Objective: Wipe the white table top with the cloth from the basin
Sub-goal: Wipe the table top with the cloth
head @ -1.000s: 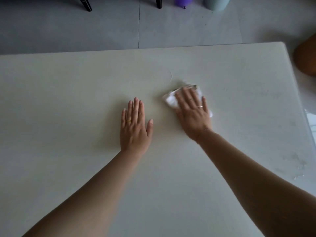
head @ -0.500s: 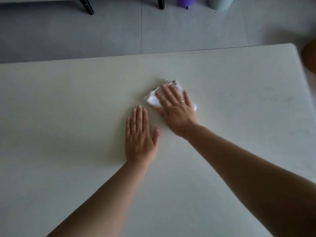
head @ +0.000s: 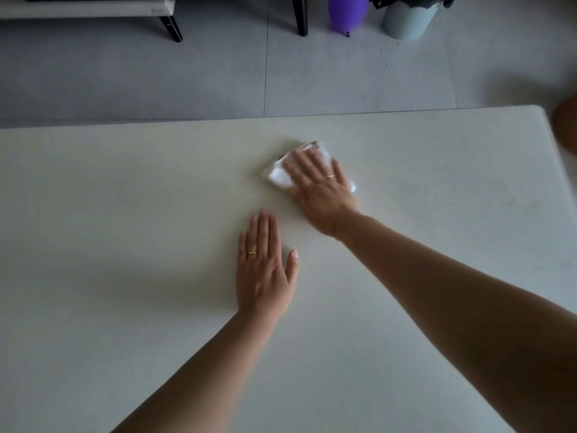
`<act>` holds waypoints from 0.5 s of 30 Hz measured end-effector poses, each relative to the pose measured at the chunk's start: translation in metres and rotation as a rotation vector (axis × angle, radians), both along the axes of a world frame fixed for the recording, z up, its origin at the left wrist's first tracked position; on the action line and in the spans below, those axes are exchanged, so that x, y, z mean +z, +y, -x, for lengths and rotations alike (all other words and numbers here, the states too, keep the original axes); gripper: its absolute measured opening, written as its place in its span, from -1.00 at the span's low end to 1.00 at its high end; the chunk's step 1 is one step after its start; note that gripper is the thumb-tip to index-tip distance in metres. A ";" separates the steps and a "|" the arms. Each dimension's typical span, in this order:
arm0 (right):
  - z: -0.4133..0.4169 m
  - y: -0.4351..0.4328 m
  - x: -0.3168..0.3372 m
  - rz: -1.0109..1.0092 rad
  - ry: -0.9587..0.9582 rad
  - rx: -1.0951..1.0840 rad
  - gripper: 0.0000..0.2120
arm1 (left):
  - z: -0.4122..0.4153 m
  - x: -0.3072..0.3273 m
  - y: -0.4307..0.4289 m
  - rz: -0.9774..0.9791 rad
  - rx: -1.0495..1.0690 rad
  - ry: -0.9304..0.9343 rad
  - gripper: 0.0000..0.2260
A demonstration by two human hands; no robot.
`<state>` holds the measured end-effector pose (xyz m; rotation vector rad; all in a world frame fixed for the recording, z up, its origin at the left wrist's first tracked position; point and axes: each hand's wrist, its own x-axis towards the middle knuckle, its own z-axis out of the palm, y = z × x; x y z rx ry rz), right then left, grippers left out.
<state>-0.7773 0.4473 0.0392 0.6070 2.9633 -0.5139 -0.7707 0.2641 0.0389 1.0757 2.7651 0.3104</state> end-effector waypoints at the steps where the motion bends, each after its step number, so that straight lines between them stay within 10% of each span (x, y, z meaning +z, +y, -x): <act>1: -0.004 0.021 0.000 0.005 -0.003 -0.122 -0.52 | 0.001 0.000 -0.001 -0.011 -0.004 -0.008 -0.41; 7: 0.007 0.052 0.003 0.032 -0.091 -0.705 -0.49 | 0.025 0.001 0.024 -0.048 0.017 0.041 -0.41; 15: 0.081 -0.024 0.005 0.040 -0.015 -0.014 -0.47 | 0.037 -0.005 0.041 0.020 0.061 0.060 -0.41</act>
